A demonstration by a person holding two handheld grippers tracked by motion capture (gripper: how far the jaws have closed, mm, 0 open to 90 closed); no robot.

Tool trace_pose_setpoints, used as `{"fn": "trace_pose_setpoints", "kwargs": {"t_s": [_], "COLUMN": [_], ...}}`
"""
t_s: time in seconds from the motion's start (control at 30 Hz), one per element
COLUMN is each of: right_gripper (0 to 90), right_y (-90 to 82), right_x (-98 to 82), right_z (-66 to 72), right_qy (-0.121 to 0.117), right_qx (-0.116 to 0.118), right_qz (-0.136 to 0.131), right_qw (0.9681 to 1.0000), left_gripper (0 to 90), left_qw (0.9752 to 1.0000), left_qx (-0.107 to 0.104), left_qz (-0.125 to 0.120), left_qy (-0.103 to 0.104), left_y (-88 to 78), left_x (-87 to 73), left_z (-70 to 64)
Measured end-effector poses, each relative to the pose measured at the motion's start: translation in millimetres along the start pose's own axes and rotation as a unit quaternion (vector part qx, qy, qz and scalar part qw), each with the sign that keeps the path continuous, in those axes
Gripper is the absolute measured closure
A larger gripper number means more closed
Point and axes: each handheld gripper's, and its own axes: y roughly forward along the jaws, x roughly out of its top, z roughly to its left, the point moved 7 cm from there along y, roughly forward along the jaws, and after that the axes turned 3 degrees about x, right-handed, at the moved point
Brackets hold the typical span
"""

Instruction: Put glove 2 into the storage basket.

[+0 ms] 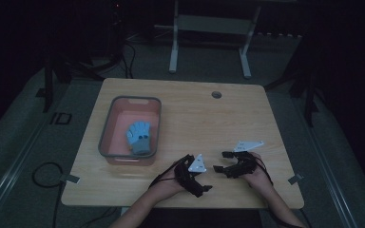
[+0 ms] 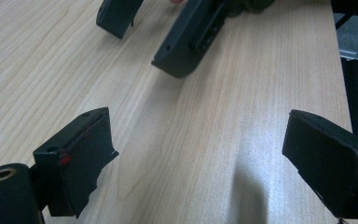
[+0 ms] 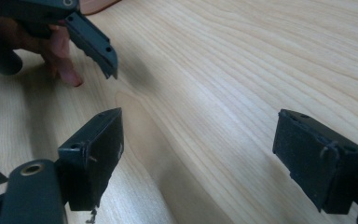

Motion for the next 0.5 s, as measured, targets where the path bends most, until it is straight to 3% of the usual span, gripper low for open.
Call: {"fn": "trace_pose_setpoints", "kwargs": {"t_s": [0.5], "right_gripper": [16.3], "right_y": [-2.9], "right_x": [-6.1], "right_z": [-4.8], "right_qy": [-0.010], "right_qx": [-0.019], "right_qz": [0.004], "right_qw": [0.9998], "left_gripper": [8.9], "left_qw": [0.9999], "left_qx": [0.005], "left_qz": [-0.001], "left_qy": [0.009], "left_y": [-0.9], "left_x": [-3.9], "left_z": [-2.4]}}
